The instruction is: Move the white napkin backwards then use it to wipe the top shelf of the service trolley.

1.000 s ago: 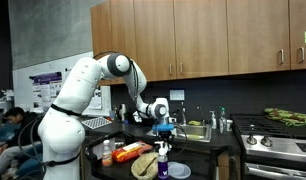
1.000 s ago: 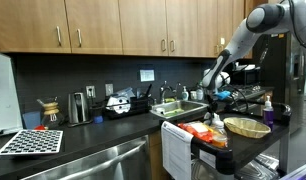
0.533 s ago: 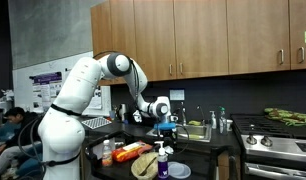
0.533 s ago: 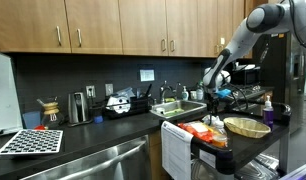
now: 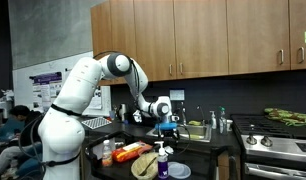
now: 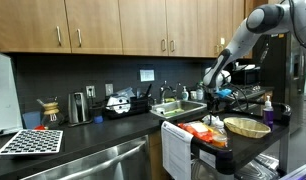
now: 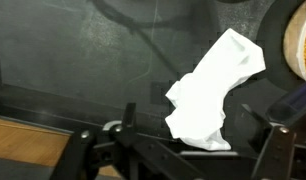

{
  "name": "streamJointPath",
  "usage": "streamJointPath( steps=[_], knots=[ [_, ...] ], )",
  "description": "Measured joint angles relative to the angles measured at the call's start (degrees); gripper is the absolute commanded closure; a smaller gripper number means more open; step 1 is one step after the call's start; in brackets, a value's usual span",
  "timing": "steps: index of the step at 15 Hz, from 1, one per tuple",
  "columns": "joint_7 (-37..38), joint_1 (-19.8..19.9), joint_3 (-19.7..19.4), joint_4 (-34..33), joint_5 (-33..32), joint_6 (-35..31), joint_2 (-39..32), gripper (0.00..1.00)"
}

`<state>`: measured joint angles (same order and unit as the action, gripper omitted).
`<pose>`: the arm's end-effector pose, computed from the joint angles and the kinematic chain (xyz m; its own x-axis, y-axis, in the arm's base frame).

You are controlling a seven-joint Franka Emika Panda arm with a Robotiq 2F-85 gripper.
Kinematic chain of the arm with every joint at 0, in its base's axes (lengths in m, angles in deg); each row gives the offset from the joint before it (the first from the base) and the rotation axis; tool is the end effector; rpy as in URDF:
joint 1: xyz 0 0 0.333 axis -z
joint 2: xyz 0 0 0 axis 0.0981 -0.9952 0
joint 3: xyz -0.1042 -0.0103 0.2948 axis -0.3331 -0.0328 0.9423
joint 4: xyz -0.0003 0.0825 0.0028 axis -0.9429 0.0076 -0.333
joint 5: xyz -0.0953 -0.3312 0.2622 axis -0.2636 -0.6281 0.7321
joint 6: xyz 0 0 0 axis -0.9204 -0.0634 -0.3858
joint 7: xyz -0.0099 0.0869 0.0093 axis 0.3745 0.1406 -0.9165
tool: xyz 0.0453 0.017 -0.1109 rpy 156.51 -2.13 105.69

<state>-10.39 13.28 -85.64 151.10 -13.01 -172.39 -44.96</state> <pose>0.6319 -0.1013 0.1930 0.9538 0.3002 -0.0066 0.2993 -0.9487 0.1023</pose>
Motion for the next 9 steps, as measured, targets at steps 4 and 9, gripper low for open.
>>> streamJointPath(
  steps=[4,9],
  knots=[
    [0.03,0.0,0.0,0.17,0.0,0.07,-0.53,0.42],
    [0.04,0.0,0.0,0.51,0.0,0.11,-1.28,0.81]
  ],
)
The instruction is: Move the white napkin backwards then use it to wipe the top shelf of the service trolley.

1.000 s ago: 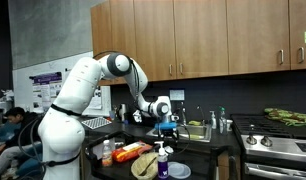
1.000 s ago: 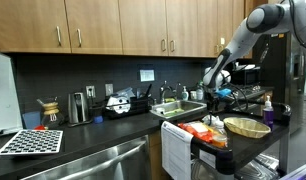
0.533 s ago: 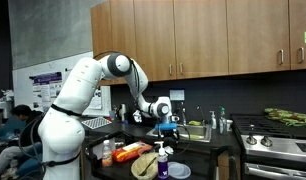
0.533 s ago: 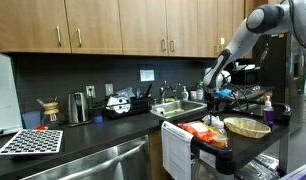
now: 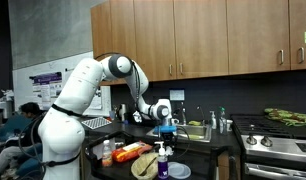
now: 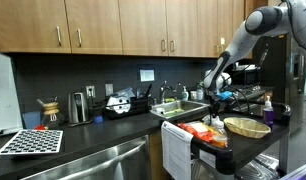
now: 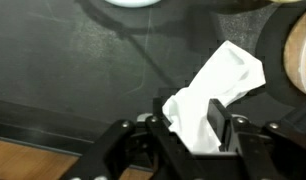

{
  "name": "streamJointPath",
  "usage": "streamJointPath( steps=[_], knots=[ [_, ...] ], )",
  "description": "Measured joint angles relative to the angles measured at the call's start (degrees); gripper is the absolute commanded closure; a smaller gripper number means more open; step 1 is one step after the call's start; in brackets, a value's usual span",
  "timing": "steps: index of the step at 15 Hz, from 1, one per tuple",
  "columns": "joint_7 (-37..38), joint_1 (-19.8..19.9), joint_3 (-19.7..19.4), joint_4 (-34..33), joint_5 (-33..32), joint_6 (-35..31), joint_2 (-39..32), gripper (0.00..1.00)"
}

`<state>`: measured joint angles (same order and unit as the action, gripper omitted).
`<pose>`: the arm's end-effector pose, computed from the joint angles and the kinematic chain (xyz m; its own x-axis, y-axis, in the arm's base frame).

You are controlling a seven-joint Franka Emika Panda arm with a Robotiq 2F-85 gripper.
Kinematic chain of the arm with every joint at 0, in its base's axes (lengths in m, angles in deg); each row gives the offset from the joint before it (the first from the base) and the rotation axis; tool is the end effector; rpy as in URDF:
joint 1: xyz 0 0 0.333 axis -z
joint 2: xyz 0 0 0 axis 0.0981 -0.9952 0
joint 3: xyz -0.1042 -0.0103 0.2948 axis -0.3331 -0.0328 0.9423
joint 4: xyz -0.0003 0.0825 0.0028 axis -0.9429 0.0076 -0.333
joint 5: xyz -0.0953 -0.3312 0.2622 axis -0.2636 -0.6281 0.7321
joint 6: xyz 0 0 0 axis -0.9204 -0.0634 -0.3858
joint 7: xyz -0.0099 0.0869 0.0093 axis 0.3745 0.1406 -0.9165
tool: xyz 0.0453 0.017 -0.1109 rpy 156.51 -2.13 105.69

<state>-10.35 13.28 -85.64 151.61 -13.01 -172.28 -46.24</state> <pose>0.6249 -0.1004 0.1748 0.9534 0.2994 -0.0365 0.3015 -0.9494 0.0883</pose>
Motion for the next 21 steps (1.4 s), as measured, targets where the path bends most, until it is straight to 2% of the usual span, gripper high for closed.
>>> streamJointPath(
  steps=[2,3,21],
  knots=[
    [0.0,0.0,0.0,0.04,0.0,0.02,-0.25,0.97],
    [0.0,0.0,0.0,0.07,0.0,0.06,-0.3,1.0],
    [-0.01,-0.53,-0.09,0.52,-0.86,1.07,-1.97,1.0]
  ],
)
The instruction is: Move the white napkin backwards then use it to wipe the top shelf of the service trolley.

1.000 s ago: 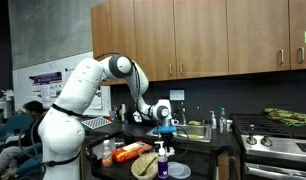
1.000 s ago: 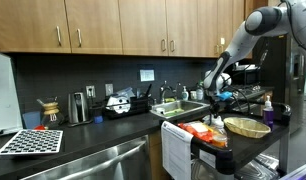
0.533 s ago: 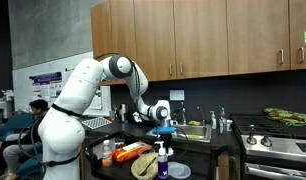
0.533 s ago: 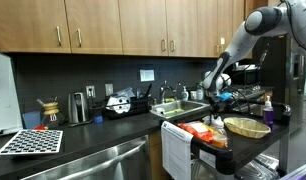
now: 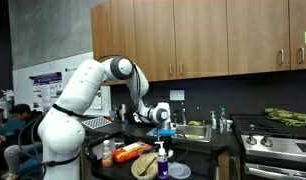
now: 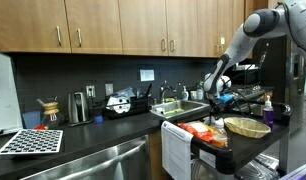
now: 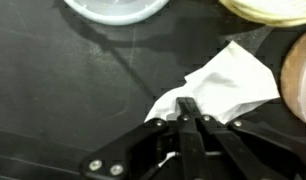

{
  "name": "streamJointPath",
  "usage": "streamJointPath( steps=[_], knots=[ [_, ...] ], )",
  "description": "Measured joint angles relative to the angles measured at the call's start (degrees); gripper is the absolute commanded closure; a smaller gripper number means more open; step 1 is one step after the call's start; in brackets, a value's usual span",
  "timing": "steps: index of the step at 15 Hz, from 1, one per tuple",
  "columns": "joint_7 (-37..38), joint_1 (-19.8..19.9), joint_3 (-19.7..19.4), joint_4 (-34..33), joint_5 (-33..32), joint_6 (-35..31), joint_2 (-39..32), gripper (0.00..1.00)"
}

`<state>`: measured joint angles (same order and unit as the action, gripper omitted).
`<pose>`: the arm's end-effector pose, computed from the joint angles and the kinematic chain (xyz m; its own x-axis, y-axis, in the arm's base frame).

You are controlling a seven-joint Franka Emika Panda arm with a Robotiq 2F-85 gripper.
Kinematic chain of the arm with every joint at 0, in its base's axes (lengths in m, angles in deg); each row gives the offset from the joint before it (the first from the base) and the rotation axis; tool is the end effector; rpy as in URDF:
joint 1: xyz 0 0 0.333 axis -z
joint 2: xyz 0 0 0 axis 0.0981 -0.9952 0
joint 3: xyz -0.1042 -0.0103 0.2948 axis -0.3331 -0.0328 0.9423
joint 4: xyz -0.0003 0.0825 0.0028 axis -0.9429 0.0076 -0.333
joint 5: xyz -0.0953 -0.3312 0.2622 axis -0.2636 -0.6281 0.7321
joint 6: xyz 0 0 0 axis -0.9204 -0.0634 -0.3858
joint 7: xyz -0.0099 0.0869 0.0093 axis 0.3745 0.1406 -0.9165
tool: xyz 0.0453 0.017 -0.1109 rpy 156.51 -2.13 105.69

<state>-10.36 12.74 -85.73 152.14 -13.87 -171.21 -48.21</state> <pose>0.6137 -0.0944 0.1480 0.9436 0.3164 -0.0977 0.3238 -0.9434 0.0715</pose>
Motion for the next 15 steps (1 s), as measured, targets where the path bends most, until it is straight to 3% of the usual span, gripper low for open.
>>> streamJointPath(
  steps=[9,15],
  knots=[
    [0.0,1.42,-3.52,-7.37,-1.19,1.88,-4.33,1.0],
    [0.07,4.58,-5.11,-14.31,-1.18,4.78,-8.25,1.0]
  ],
)
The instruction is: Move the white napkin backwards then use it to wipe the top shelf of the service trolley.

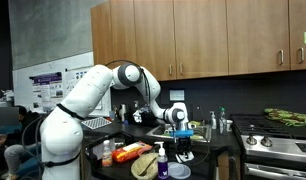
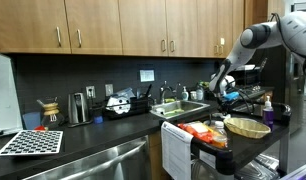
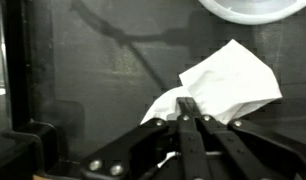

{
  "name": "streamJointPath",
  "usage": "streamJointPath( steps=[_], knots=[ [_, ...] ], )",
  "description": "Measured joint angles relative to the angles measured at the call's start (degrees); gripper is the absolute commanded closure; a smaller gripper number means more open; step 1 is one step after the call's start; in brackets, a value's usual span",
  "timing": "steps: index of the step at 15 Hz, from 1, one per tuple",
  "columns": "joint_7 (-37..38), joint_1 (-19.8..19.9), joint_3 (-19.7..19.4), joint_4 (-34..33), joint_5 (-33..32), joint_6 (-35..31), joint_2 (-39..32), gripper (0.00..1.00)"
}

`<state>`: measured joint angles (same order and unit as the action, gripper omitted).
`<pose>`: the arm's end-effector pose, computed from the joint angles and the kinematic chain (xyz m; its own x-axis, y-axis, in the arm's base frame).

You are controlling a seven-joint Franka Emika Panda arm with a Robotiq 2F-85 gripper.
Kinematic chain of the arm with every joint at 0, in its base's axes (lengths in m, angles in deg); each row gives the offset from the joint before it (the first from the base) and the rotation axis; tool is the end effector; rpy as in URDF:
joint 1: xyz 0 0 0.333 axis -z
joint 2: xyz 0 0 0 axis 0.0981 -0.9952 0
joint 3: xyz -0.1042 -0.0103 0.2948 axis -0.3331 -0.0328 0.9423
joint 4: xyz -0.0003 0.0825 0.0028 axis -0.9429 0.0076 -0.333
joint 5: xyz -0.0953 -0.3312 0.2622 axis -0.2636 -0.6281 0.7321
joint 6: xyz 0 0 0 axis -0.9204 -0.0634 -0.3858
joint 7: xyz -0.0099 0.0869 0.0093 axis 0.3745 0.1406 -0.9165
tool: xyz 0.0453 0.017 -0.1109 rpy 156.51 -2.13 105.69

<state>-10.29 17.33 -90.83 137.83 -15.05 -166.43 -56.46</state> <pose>0.6506 -0.2153 0.1535 0.9791 0.1708 -0.1103 0.1866 -0.9703 0.1539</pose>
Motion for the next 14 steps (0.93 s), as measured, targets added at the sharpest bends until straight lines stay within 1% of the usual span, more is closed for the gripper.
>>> streamJointPath(
  steps=[7,10,14],
  knots=[
    [0.78,4.29,-1.73,-7.71,0.06,2.89,-4.24,1.0],
    [1.53,5.53,-2.67,-8.99,0.06,3.46,-5.2,1.0],
    [3.01,6.76,-4.14,-9.1,0.06,4.37,-5.58,1.0]
  ],
)
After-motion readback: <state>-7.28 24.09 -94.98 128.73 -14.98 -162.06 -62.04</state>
